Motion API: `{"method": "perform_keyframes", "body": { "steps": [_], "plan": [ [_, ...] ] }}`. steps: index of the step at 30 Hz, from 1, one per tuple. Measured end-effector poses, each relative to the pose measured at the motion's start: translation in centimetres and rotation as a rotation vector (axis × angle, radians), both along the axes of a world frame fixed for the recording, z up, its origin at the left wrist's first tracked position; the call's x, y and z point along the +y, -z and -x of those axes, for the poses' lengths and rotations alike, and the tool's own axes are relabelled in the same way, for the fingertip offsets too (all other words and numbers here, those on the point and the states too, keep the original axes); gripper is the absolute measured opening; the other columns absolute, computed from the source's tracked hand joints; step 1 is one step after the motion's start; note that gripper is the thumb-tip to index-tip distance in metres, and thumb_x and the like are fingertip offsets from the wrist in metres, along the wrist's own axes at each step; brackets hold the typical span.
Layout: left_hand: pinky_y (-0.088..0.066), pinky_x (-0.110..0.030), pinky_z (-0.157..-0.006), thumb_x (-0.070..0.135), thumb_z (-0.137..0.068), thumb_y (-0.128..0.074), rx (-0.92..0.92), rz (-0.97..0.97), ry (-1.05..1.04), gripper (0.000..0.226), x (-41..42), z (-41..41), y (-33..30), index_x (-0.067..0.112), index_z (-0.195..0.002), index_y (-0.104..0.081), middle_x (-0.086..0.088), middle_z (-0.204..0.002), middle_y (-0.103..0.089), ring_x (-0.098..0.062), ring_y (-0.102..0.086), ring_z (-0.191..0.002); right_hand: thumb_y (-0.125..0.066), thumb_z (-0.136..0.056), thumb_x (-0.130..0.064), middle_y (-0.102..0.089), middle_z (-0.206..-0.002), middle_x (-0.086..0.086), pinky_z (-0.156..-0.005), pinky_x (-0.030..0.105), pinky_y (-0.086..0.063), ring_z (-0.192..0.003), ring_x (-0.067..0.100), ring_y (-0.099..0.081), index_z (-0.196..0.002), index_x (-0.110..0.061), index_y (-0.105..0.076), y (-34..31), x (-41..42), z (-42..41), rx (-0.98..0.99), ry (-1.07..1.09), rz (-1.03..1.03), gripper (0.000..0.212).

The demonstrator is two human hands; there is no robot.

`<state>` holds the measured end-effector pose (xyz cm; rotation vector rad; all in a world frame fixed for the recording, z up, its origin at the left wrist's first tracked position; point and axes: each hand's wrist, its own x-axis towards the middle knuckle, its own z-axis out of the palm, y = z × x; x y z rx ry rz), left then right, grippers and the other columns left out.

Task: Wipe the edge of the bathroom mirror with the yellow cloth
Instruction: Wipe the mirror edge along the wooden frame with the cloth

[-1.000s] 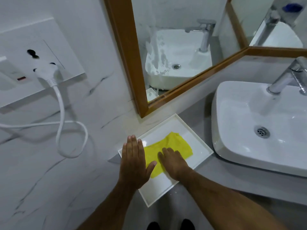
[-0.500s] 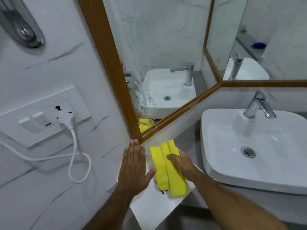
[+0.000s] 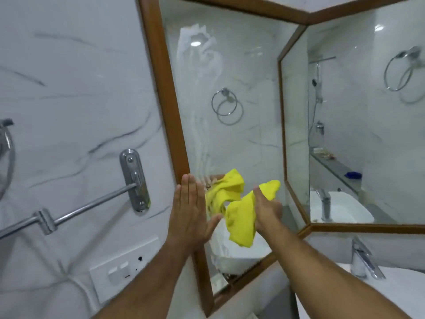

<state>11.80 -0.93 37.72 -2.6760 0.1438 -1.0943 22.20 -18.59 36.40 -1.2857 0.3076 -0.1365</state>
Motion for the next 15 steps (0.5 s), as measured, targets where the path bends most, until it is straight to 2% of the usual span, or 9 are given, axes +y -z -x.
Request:
{"method": "perform_keyframes", "body": {
  "steps": [2,4,6,8,10,12,15],
  "plan": [
    [-0.012,-0.058,-0.12,0.066,-0.092,-0.029,-0.077,-0.021,-0.025,0.095,0.6,-0.5,-4.3,-0.01,-0.148,-0.024,-0.036,-0.157,-0.015,-0.05,-0.01,-0.148,-0.079,-0.066,-0.042,-0.07,-0.093,0.016,-0.083,0.048,-0.057,-0.087,0.033,-0.069,-0.107,-0.001,-0.067,-5.1,1.0,0.6,-0.072,-0.005,-0.094,0.059],
    [-0.009,-0.057,-0.12,0.065,-0.09,-0.031,-0.135,-0.057,-0.037,0.096,1.5,-0.9,-8.2,-0.01,-0.149,-0.021,-0.036,-0.157,-0.013,-0.049,-0.008,-0.148,-0.069,-0.061,-0.041,-0.071,-0.098,0.016,-0.084,0.047,-0.056,-0.089,0.033,-0.068,-0.108,-0.002,-0.066,-9.6,1.7,0.8,-0.135,0.019,-0.174,0.062],
    [-0.009,-0.057,-0.122,0.064,-0.09,-0.029,-0.194,-0.122,-0.046,0.096,2.7,-1.2,-13.2,-0.009,-0.15,-0.017,-0.035,-0.159,-0.01,-0.048,-0.005,-0.149,-0.064,-0.069,-0.032,-0.069,-0.11,0.017,-0.09,0.047,-0.054,-0.099,0.036,-0.066,-0.114,-0.005,-0.062,-14.6,2.3,0.7,-0.217,0.027,-0.218,0.053],
    [-0.01,-0.057,-0.123,0.061,-0.092,-0.027,-0.245,-0.201,-0.058,0.092,3.8,-1.2,-18.3,-0.008,-0.151,-0.015,-0.034,-0.16,-0.008,-0.046,-0.002,-0.15,-0.06,-0.078,-0.022,-0.066,-0.114,0.017,-0.091,0.047,-0.053,-0.101,0.037,-0.064,-0.117,-0.004,-0.059,-19.1,2.7,0.5,-0.274,0.064,-0.226,0.043],
    [-0.008,-0.055,-0.124,0.057,-0.093,-0.024,-0.3,-0.295,-0.071,0.088,5.2,-1.1,-23.3,-0.007,-0.152,-0.012,-0.032,-0.161,-0.004,-0.043,0.002,-0.151,-0.056,-0.081,-0.021,-0.066,-0.109,0.013,-0.082,0.039,-0.052,-0.091,0.034,-0.062,-0.113,-0.005,-0.058,-23.4,2.9,0.3,-0.356,0.097,-0.245,0.036],
    [-0.005,-0.053,-0.125,0.056,-0.094,-0.019,-0.336,-0.357,-0.104,0.085,6.7,-0.7,-28.1,-0.004,-0.153,-0.006,-0.029,-0.162,0.002,-0.039,0.007,-0.152,-0.055,-0.086,-0.025,-0.064,-0.105,0.012,-0.074,0.032,-0.04,-0.087,0.033,-0.058,-0.109,-0.006,-0.056,-27.3,2.9,0.5,-0.465,0.159,-0.186,0.03],
    [-0.003,-0.05,-0.125,0.058,-0.094,-0.014,-0.365,-0.459,-0.145,0.084,8.1,-0.1,-34.4,0.0,-0.154,-0.001,-0.023,-0.164,0.007,-0.034,0.011,-0.152,-0.051,-0.092,-0.024,-0.065,-0.111,0.018,-0.078,0.035,-0.043,-0.099,0.038,-0.061,-0.11,-0.008,-0.049,-31.3,2.8,0.6,-0.669,0.254,-0.052,0.023]
  ]
}}
